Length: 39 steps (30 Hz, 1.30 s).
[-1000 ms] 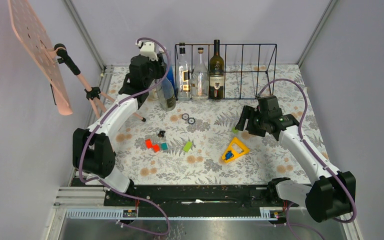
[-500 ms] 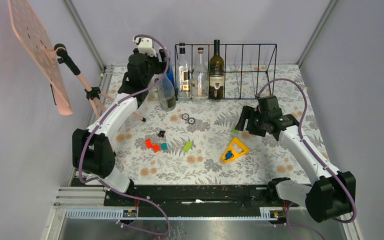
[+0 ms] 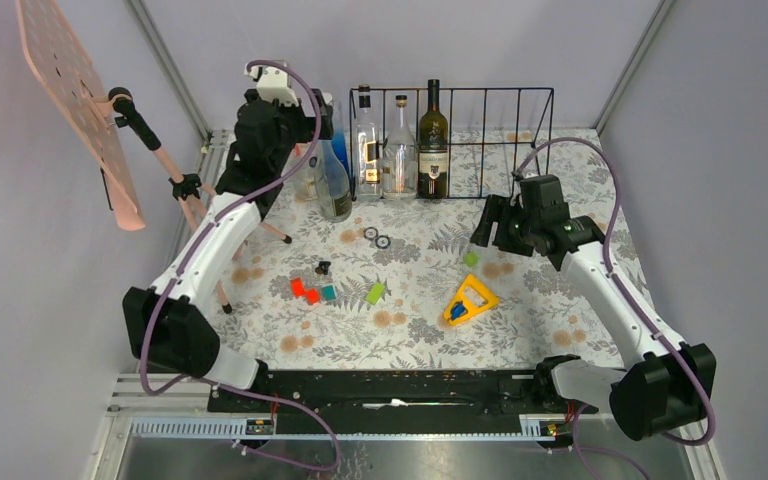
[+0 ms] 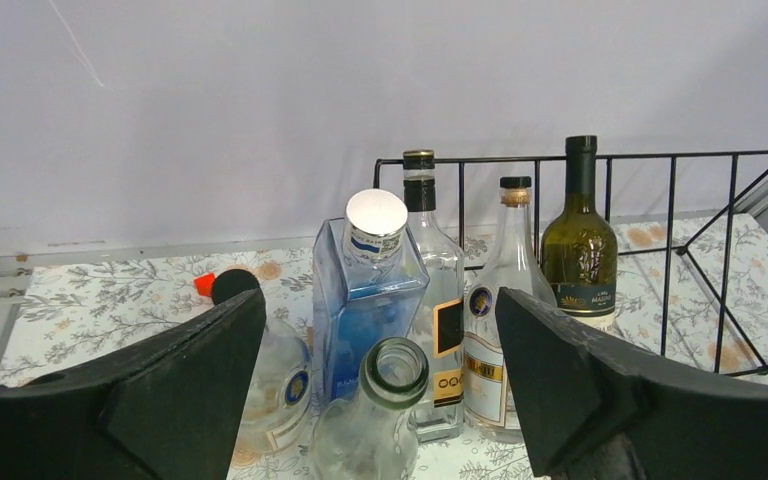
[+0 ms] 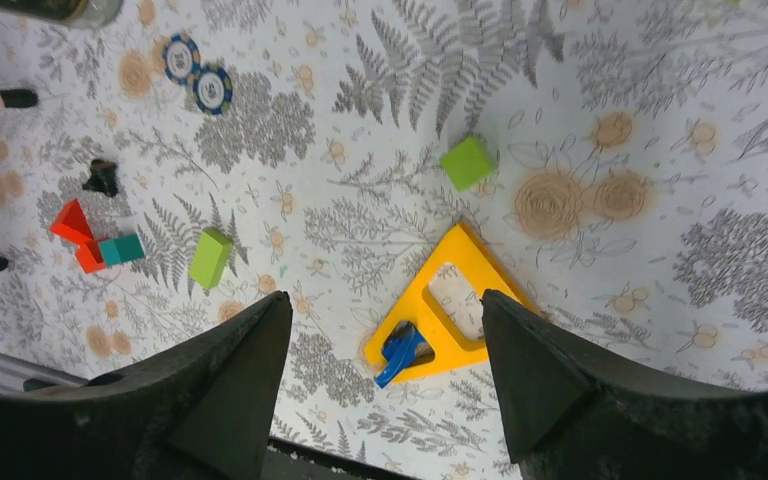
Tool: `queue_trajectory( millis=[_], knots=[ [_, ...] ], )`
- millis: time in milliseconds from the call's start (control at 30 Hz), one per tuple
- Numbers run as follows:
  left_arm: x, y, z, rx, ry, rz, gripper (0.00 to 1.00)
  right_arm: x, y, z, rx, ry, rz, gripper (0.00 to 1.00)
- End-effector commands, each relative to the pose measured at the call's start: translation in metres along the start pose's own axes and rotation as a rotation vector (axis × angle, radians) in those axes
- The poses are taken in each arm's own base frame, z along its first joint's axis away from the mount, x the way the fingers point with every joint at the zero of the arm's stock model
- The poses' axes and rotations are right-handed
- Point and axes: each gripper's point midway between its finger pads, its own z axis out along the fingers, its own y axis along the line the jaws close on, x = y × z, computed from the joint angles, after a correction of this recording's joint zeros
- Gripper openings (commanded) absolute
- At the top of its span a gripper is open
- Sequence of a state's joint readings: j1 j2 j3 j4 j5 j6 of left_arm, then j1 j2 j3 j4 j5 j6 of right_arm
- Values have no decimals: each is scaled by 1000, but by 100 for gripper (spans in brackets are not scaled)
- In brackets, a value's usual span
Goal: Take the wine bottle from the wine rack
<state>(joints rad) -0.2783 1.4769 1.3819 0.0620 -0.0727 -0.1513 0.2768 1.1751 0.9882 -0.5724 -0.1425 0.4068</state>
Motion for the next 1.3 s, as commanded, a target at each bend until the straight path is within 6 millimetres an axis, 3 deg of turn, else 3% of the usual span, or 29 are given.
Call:
queue_trajectory(
  millis=[0,67,200,467,600,700,867,1100,1267],
  knots=[
    [-57,3,-30,-28,-108,-20,94,-40,12,-14,7,-100,-48,77],
    [-62,3,-39,-33,-112,-23,94,-55,17,-17,8,-133,-46,77],
    [-53,4,-61,-30,-87,-37,94,-86,34,-17,-31,-206,-4,77],
    [-15,15,-108,-54,-27,-45,94,-148,68,5,-132,-338,69,76],
    [17,16,-125,-42,14,-80,94,-185,80,20,-135,-376,14,76],
    [38,17,-130,-37,47,-97,94,-214,93,27,-149,-420,-45,76],
    [62,19,-134,-34,89,-93,93,-250,105,59,-175,-486,-145,75],
    [73,16,-133,-16,113,-102,93,-283,118,106,-221,-551,-251,75],
    [75,12,-132,6,127,-105,93,-300,135,120,-296,-601,-293,75]
  ],
)
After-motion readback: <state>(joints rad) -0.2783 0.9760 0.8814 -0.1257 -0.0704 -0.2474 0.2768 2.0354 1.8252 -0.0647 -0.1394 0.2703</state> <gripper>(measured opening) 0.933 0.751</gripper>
